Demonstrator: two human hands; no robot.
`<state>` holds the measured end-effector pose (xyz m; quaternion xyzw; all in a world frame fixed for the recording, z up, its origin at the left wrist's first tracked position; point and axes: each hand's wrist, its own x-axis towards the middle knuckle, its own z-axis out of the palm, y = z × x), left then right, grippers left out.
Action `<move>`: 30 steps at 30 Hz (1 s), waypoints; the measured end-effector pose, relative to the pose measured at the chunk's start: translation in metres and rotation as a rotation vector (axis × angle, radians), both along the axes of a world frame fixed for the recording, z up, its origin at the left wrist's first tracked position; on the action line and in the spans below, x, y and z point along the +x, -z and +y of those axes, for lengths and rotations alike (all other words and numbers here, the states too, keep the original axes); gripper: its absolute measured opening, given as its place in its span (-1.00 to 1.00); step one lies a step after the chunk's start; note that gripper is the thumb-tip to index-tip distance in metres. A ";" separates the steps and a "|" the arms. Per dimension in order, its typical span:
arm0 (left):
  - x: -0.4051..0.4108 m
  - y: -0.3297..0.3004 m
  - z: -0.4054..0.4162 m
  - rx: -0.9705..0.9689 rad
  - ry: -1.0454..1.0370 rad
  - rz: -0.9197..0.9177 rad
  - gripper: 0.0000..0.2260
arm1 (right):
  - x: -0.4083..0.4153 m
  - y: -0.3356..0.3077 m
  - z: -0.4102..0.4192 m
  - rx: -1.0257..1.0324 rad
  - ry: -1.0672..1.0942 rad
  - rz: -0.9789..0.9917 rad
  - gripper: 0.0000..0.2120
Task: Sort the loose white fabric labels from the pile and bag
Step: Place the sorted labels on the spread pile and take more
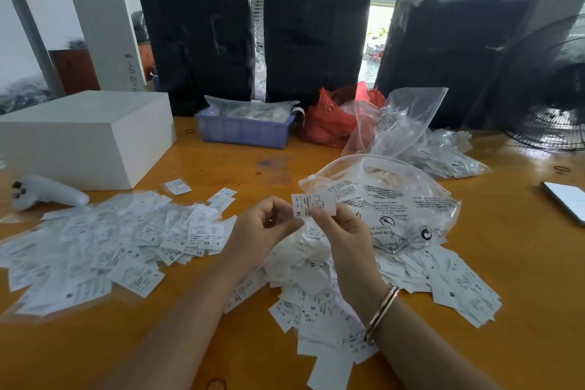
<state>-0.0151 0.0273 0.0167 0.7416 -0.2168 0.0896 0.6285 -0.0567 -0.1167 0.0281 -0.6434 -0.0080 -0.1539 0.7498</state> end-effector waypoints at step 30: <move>0.007 0.001 0.009 0.086 -0.053 0.058 -0.89 | 0.005 0.008 -0.014 -0.477 -0.140 0.012 -0.79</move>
